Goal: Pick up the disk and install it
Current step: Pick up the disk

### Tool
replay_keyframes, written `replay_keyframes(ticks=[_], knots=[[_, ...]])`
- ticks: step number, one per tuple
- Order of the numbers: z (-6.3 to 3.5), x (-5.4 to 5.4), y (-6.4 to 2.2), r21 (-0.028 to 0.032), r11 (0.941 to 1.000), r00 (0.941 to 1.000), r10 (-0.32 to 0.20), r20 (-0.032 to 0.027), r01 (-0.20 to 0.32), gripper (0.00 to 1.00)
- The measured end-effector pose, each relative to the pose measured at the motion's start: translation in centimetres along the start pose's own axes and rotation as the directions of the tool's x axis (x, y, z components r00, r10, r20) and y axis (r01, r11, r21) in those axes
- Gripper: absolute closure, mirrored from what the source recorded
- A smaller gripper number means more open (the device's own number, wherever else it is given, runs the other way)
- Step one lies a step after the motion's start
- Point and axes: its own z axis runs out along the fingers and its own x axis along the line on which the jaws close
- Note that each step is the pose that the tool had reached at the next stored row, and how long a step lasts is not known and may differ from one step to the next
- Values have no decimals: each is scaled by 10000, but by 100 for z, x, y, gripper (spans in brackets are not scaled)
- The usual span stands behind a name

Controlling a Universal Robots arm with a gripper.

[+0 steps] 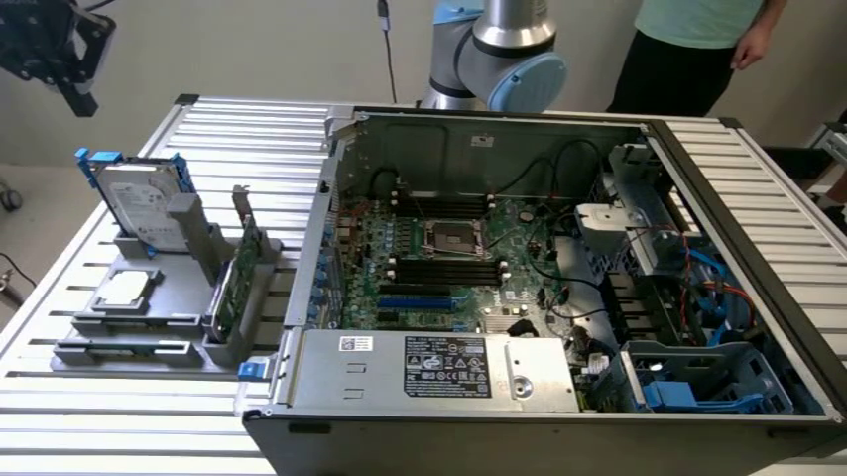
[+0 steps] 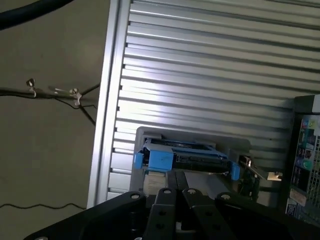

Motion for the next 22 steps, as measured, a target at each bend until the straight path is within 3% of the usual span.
replay_keyframes(ticks=[6,12,16,22], knots=[[0,1,0,79,9970,9970,-776,-45,776,89],[0,3,1,152,9873,9874,-1579,-103,1581,89],[0,4,1,193,9766,9767,-2139,-140,2142,89],[0,5,1,250,9531,9533,-3013,-195,3017,89]])
